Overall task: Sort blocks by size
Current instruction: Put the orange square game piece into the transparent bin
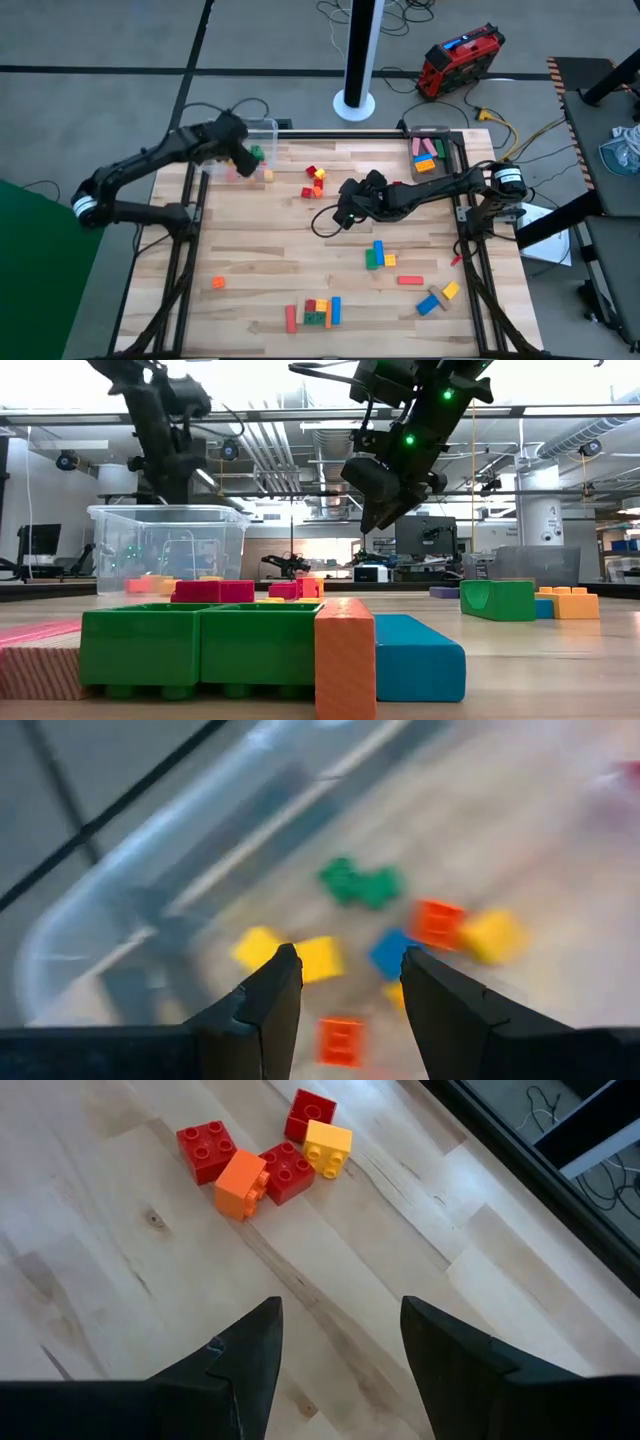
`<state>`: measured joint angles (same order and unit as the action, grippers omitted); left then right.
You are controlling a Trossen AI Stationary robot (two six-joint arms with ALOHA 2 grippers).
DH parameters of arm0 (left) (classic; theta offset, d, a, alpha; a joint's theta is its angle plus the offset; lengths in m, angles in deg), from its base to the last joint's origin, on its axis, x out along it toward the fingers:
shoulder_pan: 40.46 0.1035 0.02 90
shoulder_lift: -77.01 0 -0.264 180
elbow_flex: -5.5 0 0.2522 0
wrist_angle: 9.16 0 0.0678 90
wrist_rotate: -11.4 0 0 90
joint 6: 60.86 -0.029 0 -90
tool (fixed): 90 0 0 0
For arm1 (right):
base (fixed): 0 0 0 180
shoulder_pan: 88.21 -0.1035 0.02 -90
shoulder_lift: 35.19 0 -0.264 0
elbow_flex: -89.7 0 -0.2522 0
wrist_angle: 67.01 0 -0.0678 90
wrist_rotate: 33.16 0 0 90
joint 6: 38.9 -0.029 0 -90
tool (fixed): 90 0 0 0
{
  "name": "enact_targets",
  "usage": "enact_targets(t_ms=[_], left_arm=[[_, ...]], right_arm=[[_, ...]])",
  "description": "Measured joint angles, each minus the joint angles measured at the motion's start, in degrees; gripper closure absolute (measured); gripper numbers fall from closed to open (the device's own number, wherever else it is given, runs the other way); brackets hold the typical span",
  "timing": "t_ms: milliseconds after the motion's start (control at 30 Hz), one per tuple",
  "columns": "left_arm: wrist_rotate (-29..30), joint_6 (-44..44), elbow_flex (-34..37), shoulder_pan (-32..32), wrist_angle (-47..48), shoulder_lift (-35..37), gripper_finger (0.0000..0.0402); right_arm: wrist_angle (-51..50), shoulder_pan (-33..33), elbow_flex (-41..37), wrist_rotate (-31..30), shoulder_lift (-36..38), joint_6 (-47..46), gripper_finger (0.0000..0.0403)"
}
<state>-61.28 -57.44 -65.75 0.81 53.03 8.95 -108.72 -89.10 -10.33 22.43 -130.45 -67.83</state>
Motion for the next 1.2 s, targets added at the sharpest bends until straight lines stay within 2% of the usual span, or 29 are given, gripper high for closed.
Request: enact_targets(t_ms=[67,267,500,667,767,900,1067,1200], left_arm=[[-1.90,1.79,0.65,-4.38,0.77,2.13,0.0251],[-1.46,10.24,1.63,-22.41,5.39,6.22,0.0251],[0.11,20.37,1.79,-44.27,8.56,6.98,0.0251],[0.33,27.97,1.79,-56.91,11.84,6.91,0.0251],[-0.54,35.64,1.79,-64.46,16.29,6.91,0.0250],[-2.03,50.41,2.08,-74.27,20.51,6.89,0.0250],[-2.00,61.16,4.39,-85.26,19.56,5.76,0.0250],[-1.85,68.86,8.23,-91.24,17.83,3.41,0.0250]], right_arm=[[0.00,0.00,-0.02,0.00,0.00,0.00,0.0213],[0.02,0.00,-0.01,0.00,0.00,-0.01,0.0214],[0.02,0.00,-0.01,0.00,0.00,0.09,0.0207],[0.02,0.00,-0.02,0.11,0.00,0.28,0.0209],[0.03,0.00,-0.02,0.42,0.00,0.35,0.0207],[0.04,0.00,-0.01,0.46,0.00,0.42,0.0204],[0.18,0.00,-0.01,0.45,0.00,0.63,0.0207],[0.44,-0.02,-0.02,0.46,0.00,0.63,0.0204]])
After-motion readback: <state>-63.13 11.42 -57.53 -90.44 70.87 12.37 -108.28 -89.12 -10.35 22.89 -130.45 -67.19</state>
